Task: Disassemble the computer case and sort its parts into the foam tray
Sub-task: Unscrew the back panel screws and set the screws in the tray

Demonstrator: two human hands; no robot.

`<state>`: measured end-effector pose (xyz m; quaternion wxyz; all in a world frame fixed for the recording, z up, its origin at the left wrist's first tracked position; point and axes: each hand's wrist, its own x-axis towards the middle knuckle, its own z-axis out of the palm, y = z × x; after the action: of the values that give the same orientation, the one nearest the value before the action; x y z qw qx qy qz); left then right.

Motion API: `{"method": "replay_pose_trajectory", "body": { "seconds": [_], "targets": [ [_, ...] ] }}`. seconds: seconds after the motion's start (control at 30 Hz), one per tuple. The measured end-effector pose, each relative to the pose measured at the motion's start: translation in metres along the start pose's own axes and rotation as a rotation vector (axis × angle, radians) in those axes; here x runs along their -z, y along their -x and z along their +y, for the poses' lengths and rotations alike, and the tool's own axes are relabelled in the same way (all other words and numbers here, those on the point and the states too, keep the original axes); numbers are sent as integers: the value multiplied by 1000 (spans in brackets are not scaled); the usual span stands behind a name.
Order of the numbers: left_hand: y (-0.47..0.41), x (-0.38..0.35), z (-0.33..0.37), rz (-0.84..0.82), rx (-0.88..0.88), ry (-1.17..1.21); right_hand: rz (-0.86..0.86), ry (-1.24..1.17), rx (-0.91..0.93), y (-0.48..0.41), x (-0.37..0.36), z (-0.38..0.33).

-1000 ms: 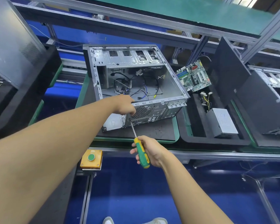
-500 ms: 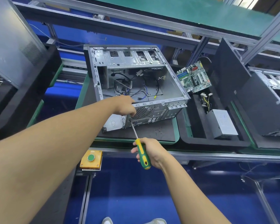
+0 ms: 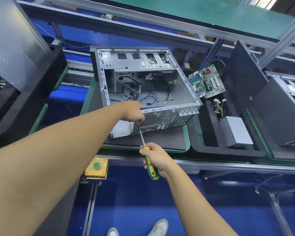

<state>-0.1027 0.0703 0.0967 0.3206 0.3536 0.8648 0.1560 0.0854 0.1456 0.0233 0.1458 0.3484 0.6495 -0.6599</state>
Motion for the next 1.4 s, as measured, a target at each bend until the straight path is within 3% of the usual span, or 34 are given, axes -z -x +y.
{"method": "replay_pose_trajectory", "body": {
  "seconds": [1.0,1.07,1.2,1.27,1.4],
  "targets": [
    [-3,-3,-7,39,-31,-37,63,-91,122,38,37,18],
    [3,-4,-10,150,-160,-71,69,-103,135,45,47,13],
    [25,-21,1,581,-614,-490,64,-79,166,59,63,1],
    [28,-33,16,594,-712,-504,52,-74,176,66,69,-4],
    [26,-47,50,409,-725,-285,30,-56,187,75,81,-13]
  ]
}}
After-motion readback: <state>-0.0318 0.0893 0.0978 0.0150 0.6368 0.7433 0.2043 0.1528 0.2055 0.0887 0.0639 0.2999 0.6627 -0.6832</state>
